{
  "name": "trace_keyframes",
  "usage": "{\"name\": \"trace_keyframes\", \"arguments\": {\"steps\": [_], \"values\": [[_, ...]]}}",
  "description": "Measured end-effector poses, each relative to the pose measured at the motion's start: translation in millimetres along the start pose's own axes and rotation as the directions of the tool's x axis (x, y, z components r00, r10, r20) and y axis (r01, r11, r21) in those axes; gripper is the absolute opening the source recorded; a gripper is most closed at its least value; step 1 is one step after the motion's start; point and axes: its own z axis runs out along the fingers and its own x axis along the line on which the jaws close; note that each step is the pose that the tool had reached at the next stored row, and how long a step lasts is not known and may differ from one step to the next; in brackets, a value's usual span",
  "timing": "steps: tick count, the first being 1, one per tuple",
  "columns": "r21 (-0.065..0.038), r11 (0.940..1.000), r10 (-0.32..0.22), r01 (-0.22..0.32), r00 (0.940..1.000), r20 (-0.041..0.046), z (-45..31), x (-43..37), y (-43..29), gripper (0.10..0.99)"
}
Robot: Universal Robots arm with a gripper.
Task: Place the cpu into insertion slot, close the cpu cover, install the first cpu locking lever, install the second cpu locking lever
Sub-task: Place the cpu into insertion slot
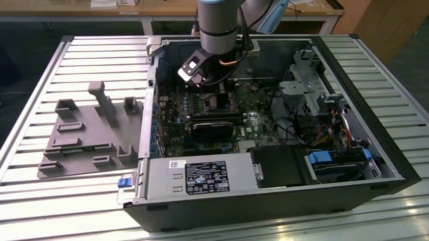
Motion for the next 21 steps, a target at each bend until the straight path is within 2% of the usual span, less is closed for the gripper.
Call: {"name": "trace_keyframes", "arguments": {"steps": [4, 7, 8, 10, 11, 13, 14, 15, 21], "values": [[0.000, 1.0000, 0.000, 0.000, 1.0000, 0.0017, 0.0, 0.0, 0.0, 0.600], [0.000, 1.0000, 0.000, 0.000, 1.0000, 0.0029, 0.0, 0.0, 0.0, 0.416], [0.000, 1.0000, 0.000, 0.000, 1.0000, 0.0033, 0.0, 0.0, 0.0, 0.416], [0.000, 1.0000, 0.000, 0.000, 1.0000, 0.0041, 0.0, 0.0, 0.0, 0.302], [0.000, 1.0000, 0.000, 0.000, 1.0000, 0.0045, 0.0, 0.0, 0.0, 0.302], [0.000, 1.0000, 0.000, 0.000, 1.0000, 0.0054, 0.0, 0.0, 0.0, 0.184], [0.000, 1.0000, 0.000, 0.000, 1.0000, 0.0058, 0.0, 0.0, 0.0, 0.184], [0.000, 1.0000, 0.000, 0.000, 1.0000, 0.0061, 0.0, 0.0, 0.0, 0.122], [0.000, 1.0000, -0.001, 0.001, 1.0000, 0.0081, 0.0, 0.0, 0.0, 0.102]]}}
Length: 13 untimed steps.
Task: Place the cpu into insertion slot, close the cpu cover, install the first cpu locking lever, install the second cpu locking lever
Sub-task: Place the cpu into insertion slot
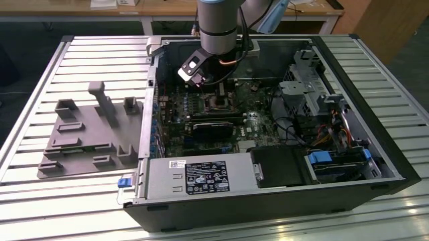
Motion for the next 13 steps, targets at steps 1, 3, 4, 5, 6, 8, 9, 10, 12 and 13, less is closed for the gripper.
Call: {"name": "trace_keyframes", "arguments": {"steps": [1, 3, 4, 5, 6, 8, 9, 10, 12, 13], "values": [[0.000, 1.0000, 0.000, 0.000, 1.0000, -0.0036, -0.1, 0.0, 0.0, 0.102], [0.000, 1.0000, 0.001, -0.001, 1.0000, -0.0081, -0.1, 0.1, 0.0, 0.102], [0.000, 1.0000, 0.001, -0.001, 1.0000, -0.0082, -0.2, 0.0, 0.0, 0.102], [0.000, 1.0000, 0.001, -0.001, 1.0000, -0.0083, -0.2, 0.0, 0.0, 0.102], [0.000, 1.0000, 0.001, -0.001, 1.0000, -0.0096, -0.3, 0.0, 0.0, 0.102], [0.001, 1.0000, 0.003, -0.003, 0.9997, -0.0234, -0.3, 0.0, 0.0, 0.102], [0.001, 1.0000, 0.003, -0.003, 0.9997, -0.0241, -0.3, 0.0, 0.0, 0.102], [0.001, 1.0000, 0.003, -0.003, 0.9997, -0.0242, -0.3, 0.0, 0.0, 0.102], [0.001, 1.0000, 0.003, -0.003, 0.9997, -0.0244, -0.3, 0.0, 0.0, 0.102], [0.001, 1.0000, 0.003, -0.003, 0.9997, -0.0245, -0.1, 0.0, 0.0, 0.102]]}}
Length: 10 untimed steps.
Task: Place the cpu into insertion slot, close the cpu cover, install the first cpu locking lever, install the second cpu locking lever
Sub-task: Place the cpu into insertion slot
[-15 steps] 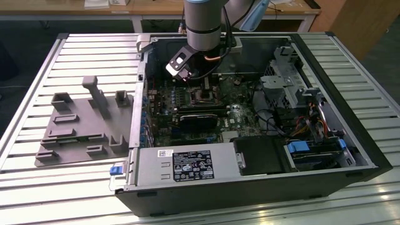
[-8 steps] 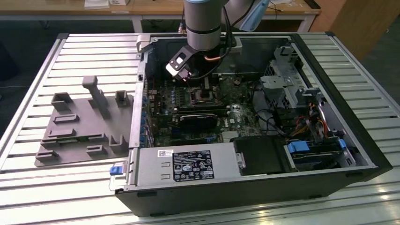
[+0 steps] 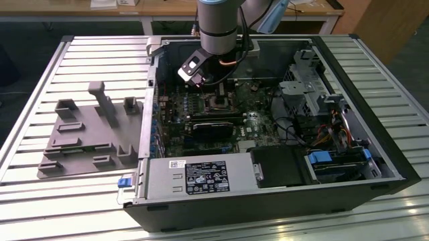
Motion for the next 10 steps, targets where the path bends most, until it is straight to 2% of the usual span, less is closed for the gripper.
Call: {"name": "trace_keyframes", "arguments": {"steps": [10], "values": [[0.000, 1.0000, 0.000, 0.000, 1.0000, 0.0003, 1.0, 0.0, -0.1, 0.102]]}}
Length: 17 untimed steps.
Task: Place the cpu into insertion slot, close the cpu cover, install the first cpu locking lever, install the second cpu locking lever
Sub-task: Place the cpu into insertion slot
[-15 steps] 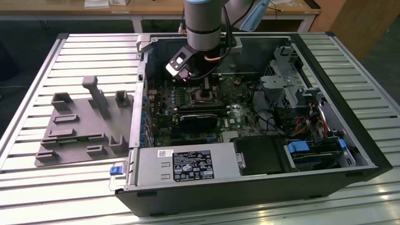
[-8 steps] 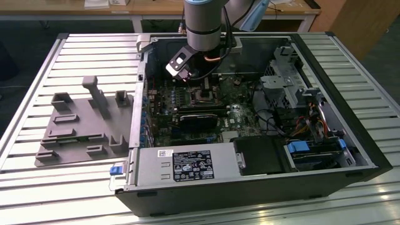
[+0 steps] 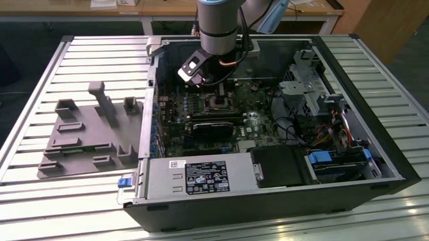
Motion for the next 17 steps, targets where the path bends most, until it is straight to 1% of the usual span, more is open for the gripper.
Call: {"name": "trace_keyframes", "arguments": {"steps": [6, 13, 17], "values": [[0.000, 1.0000, 0.000, 0.000, 1.0000, -0.0005, -1.1, 0.1, 0.1, 0.102], [0.000, 1.0000, 0.000, 0.000, 1.0000, -0.0001, -12.0, 0.1, 1.1, 0.102], [0.000, 1.0000, 0.000, 0.000, 1.0000, -0.0001, -20.4, 0.1, 1.8, 0.102]]}}
